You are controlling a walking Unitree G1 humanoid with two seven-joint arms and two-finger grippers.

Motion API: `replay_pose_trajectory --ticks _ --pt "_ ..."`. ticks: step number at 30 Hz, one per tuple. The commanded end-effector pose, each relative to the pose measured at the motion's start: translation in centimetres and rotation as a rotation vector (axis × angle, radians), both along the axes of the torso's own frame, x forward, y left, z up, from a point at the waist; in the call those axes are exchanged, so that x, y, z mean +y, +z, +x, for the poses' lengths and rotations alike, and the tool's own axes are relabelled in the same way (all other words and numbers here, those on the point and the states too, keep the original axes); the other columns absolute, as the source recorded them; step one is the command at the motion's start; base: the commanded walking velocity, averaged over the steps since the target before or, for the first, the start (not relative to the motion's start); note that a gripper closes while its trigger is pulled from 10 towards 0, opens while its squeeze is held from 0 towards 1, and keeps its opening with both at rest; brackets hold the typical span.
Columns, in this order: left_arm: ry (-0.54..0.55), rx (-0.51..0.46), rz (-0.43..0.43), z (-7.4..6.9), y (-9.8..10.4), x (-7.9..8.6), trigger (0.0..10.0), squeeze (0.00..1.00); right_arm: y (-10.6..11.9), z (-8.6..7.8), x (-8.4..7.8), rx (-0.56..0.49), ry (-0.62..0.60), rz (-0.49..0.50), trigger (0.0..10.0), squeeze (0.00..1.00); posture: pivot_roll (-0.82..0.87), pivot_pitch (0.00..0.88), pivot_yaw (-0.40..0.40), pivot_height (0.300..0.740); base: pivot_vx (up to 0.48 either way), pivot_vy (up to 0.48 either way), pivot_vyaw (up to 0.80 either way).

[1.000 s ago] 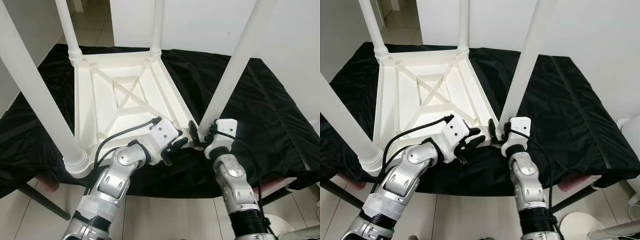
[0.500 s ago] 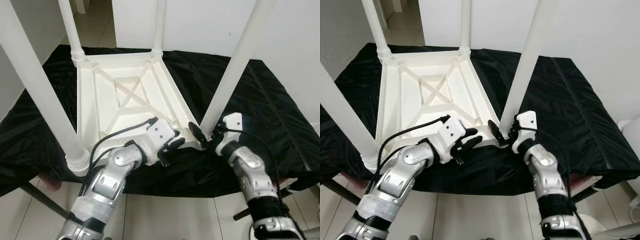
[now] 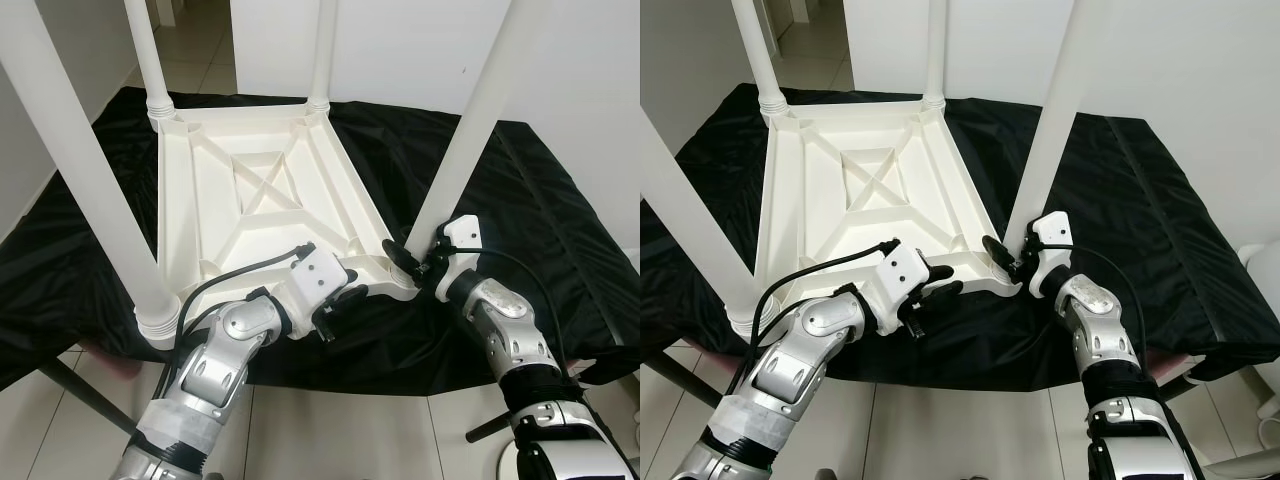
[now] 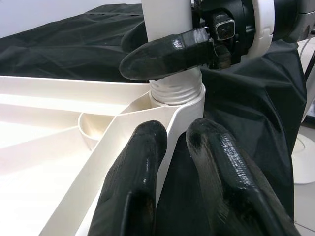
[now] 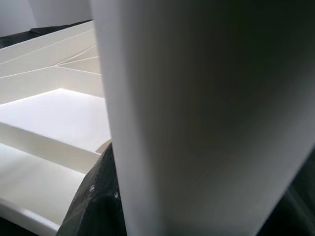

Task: Building children table

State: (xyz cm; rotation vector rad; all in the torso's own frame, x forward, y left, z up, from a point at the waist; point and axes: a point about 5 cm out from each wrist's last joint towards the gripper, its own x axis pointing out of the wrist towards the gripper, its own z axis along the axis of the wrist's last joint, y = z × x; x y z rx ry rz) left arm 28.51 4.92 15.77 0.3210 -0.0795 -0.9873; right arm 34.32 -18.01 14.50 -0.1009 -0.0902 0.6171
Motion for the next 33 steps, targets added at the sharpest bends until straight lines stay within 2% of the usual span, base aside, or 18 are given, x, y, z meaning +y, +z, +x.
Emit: replay_pose_trajectory --ticks 1,2,3,6,7,9,12,14,19,23,25,26,27,29,31,33 --pt "-0.039 0.01 0.0 -0.3 0.0 -0.3 10.0 0.0 -0.8 -0.1 -0.3 0.036 0.016 -0.009 0.0 0.0 0.06 0.035 -0.075 0.74 0.0 0.0 0.0" --pt "-0.039 0.01 0.0 -0.3 0.0 -0.3 10.0 0.0 -0.8 -0.1 -0.3 0.036 0.016 -0.009 0.0 0.0 0.06 0.035 -0.075 0.74 0.0 0.0 0.0" --pt "-0.041 0.008 0.001 -0.2 0.1 -0.4 10.0 0.0 -0.9 -0.1 -0.3 0.045 0.013 -0.005 4.0 0.0 0.05 0.031 -0.069 0.74 0.0 0.0 0.0" --pt "-0.042 0.006 0.002 -0.2 0.1 -0.4 10.0 0.0 -0.9 -0.1 -0.3 0.05 0.011 -0.002 4.0 0.0 0.05 0.029 -0.066 0.74 0.0 0.0 0.0" --pt "-0.045 0.003 0.006 -0.1 0.1 -0.4 10.0 0.0 -0.9 -0.1 -0.3 0.053 -0.005 0.021 10.0 0.0 0.05 0.027 -0.064 0.74 0.0 0.0 0.0" --pt "-0.048 0.0 0.008 -0.1 0.1 -0.4 10.0 0.0 -1.0 -0.1 -0.1 0.055 -0.024 0.024 10.0 0.0 0.05 0.025 -0.064 0.74 0.0 0.0 0.0" --pt "-0.051 -0.001 0.01 0.0 0.1 -0.5 10.0 0.0 -1.3 -0.1 0.5 0.061 -0.116 0.029 10.0 0.0 0.04 0.018 -0.061 0.74 0.0 0.0 0.0" --pt "-0.051 -0.001 0.01 0.0 0.1 -0.5 10.0 0.0 -1.3 -0.1 0.5 0.061 -0.116 0.029 10.0 0.0 0.04 0.018 -0.061 0.74 0.0 0.0 0.0" --pt "-0.065 -0.001 0.008 -0.1 0.1 -0.9 10.0 0.0 -1.1 -0.2 1.2 0.046 -0.263 0.092 10.0 0.0 0.03 0.013 -0.055 0.74 0.0 0.0 0.0" --pt "-0.07 0.0 0.009 -0.2 0.0 -0.9 10.0 0.0 -1.0 -0.4 1.5 0.041 -0.344 0.12 10.0 0.0 0.03 0.011 -0.053 0.74 0.0 0.0 0.0" --pt "-0.07 0.0 0.009 -0.2 0.0 -0.9 10.0 0.0 -1.0 -0.4 1.5 0.041 -0.344 0.12 10.0 0.0 0.03 0.011 -0.053 0.74 0.0 0.0 0.0" --pt "-0.072 0.001 0.01 -0.2 0.0 -0.9 10.0 0.0 -1.0 -0.6 1.6 0.043 -0.391 0.134 10.0 0.0 0.02 0.011 -0.051 0.74 0.0 0.0 0.0" --pt "-0.073 0.002 0.011 -0.3 -0.1 -0.8 10.0 0.0 -1.1 -0.7 1.8 0.037 -0.451 0.115 10.0 0.0 0.02 0.01 -0.051 0.74 0.0 0.0 0.0" --pt "-0.073 0.002 0.011 -0.3 -0.1 -0.8 10.0 0.0 -1.1 -0.7 1.8 0.037 -0.451 0.115 10.0 0.0 0.02 0.01 -0.051 0.74 0.0 0.0 0.0" --pt "-0.075 0.007 0.013 -0.3 -0.2 -0.8 10.0 0.0 -1.6 -1.3 2.5 0.046 -0.584 0.102 10.0 0.0 0.03 0.01 -0.052 0.74 0.0 0.0 0.0" --pt "-0.075 0.007 0.013 -0.3 -0.2 -0.8 10.0 0.0 -1.6 -1.3 2.5 0.046 -0.584 0.102 10.0 0.0 0.03 0.01 -0.052 0.74 0.0 0.0 0.0"
